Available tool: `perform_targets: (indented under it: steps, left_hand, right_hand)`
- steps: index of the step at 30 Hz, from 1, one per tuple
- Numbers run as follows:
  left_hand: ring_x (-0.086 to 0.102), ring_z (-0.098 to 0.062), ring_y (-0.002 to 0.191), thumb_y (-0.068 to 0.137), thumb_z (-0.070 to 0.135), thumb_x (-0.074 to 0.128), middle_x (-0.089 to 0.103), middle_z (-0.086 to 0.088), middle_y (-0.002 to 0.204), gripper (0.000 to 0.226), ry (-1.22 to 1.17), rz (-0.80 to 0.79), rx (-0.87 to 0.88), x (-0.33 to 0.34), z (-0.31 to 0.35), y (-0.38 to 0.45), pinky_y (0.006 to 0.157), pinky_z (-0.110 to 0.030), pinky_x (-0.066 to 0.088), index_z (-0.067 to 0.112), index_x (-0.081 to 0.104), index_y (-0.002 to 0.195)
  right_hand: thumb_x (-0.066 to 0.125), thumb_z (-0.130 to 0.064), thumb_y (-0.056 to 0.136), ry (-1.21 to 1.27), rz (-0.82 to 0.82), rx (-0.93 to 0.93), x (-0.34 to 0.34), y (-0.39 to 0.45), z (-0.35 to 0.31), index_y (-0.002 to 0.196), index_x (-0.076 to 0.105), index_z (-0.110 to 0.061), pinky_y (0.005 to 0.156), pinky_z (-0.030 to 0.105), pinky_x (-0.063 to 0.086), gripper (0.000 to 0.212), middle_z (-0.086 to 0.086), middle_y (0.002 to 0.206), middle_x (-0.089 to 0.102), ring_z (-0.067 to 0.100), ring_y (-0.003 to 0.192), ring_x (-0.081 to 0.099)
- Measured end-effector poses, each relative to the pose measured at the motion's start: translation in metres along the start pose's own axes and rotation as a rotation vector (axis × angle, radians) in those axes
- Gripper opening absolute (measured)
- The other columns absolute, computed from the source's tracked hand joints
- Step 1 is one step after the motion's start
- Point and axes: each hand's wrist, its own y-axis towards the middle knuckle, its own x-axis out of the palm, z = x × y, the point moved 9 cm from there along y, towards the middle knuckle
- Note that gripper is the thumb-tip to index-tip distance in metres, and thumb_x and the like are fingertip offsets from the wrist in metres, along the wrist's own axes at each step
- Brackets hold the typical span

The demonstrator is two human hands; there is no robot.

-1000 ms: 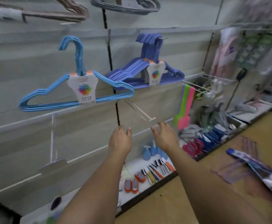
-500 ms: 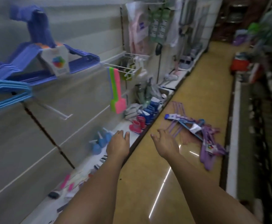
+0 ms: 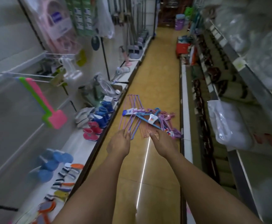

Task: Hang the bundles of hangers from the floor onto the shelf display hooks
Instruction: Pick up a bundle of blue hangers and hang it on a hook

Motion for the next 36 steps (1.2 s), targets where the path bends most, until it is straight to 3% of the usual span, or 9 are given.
perform_targets:
  steps: [6, 13, 21, 25, 36]
  left_hand:
    - [0.047, -0.027, 0.127, 0.101, 0.042, 0.031, 0.051, -0.008, 0.139, 0.049, 0.032, -0.063, 0.06, 0.048, 0.05, 0.035, 0.098, -0.036, 0.04, 0.014, 0.045, 0.139]
    - [0.05, -0.027, 0.122, 0.101, 0.043, 0.03, 0.054, -0.008, 0.134, 0.048, 0.044, -0.084, 0.08, 0.073, 0.086, 0.086, 0.095, -0.037, 0.041, 0.016, 0.047, 0.137]
    - [0.052, -0.027, 0.119, 0.102, 0.039, 0.03, 0.055, -0.008, 0.132, 0.044, -0.004, -0.108, 0.129, 0.075, 0.11, 0.195, 0.091, -0.035, 0.041, 0.016, 0.049, 0.134]
    - [0.051, -0.028, 0.12, 0.102, 0.039, 0.03, 0.054, -0.007, 0.133, 0.044, -0.022, -0.138, 0.132, 0.074, 0.111, 0.254, 0.091, -0.034, 0.041, 0.018, 0.046, 0.137]
    - [0.052, -0.028, 0.118, 0.102, 0.038, 0.03, 0.055, -0.009, 0.13, 0.042, 0.038, -0.215, 0.104, 0.099, 0.115, 0.377, 0.087, -0.034, 0.041, 0.015, 0.048, 0.133]
  right_hand:
    - [0.032, -0.053, 0.098, 0.023, -0.013, 0.094, -0.019, 0.035, 0.052, 0.134, 0.045, -0.019, 0.091, 0.038, 0.046, 0.051, 0.005, 0.128, 0.058, 0.026, 0.114, 0.056]
    - [0.032, -0.052, 0.099, 0.019, -0.005, 0.139, -0.034, 0.084, 0.072, 0.14, 0.041, -0.017, 0.094, 0.037, 0.043, 0.055, 0.006, 0.14, 0.049, 0.026, 0.124, 0.05]
    - [0.035, -0.048, 0.099, 0.035, 0.023, 0.167, -0.044, 0.187, 0.06, 0.128, 0.05, -0.019, 0.077, 0.031, 0.043, 0.043, 0.004, 0.124, 0.058, 0.02, 0.104, 0.056]
    - [0.033, -0.048, 0.1, -0.016, 0.0, 0.192, -0.044, 0.242, 0.049, 0.133, 0.046, -0.018, 0.087, 0.034, 0.041, 0.047, 0.005, 0.13, 0.054, 0.022, 0.113, 0.053]
    - [0.032, -0.048, 0.1, -0.03, -0.019, 0.257, -0.033, 0.353, 0.047, 0.136, 0.044, -0.018, 0.087, 0.032, 0.04, 0.048, 0.006, 0.134, 0.052, 0.023, 0.117, 0.052]
